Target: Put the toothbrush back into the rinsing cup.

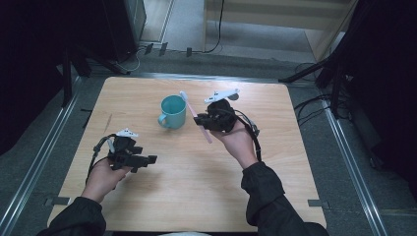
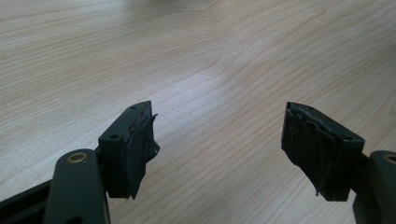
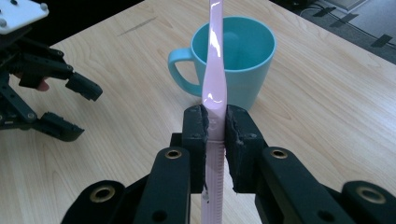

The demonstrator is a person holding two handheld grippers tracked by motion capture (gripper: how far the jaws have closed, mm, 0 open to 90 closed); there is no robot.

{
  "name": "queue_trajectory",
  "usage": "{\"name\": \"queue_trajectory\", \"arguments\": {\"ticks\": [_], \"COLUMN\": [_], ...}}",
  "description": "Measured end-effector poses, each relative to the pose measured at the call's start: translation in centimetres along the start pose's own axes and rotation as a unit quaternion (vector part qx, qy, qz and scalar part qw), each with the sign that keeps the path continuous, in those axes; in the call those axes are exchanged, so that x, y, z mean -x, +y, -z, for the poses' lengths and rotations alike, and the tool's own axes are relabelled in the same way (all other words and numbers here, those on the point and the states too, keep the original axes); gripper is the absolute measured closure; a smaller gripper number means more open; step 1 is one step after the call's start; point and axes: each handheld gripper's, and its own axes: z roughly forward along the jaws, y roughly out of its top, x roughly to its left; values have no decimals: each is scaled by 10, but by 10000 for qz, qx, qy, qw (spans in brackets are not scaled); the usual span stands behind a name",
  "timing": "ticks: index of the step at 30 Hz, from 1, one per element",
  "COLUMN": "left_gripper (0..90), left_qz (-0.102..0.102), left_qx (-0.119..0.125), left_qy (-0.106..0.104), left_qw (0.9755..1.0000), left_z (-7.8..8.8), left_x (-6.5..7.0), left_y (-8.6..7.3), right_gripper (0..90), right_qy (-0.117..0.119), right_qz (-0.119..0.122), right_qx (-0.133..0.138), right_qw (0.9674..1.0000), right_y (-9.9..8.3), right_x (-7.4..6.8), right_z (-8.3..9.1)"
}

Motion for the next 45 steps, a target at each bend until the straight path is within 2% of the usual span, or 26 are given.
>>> {"name": "queue_trajectory", "arguments": {"ticks": [15,22,29,33,39,45], "left_gripper": [253,253,253,253,253,253], "left_qz": [-36,-44,-42,-68,-57,-85], "left_qx": [-15,-27,-7,-25,-4,-10], "left_qy": [-17,-24,-27,-42,-55,-70], "left_qw": [10000,10000,10000,10000,10000,9999], "left_z": [0,1,0,0,0,1], "left_x": [0,1,2,3,3,3], "left_y": [0,0,-1,-1,-1,-1], "right_gripper": [790,790,790,790,790,790], "right_qy": [-108,-131,-102,-106,-173,-210], "right_qz": [14,15,-43,-92,-5,-64], "right_qx": [103,255,380,404,485,537], "right_qw": [9999,9996,9992,9991,9987,9983], "right_y": [20,34,40,46,57,63], "right_x": [2,2,3,6,6,5], "right_z": [-6,-8,-12,-15,-21,-31]}}
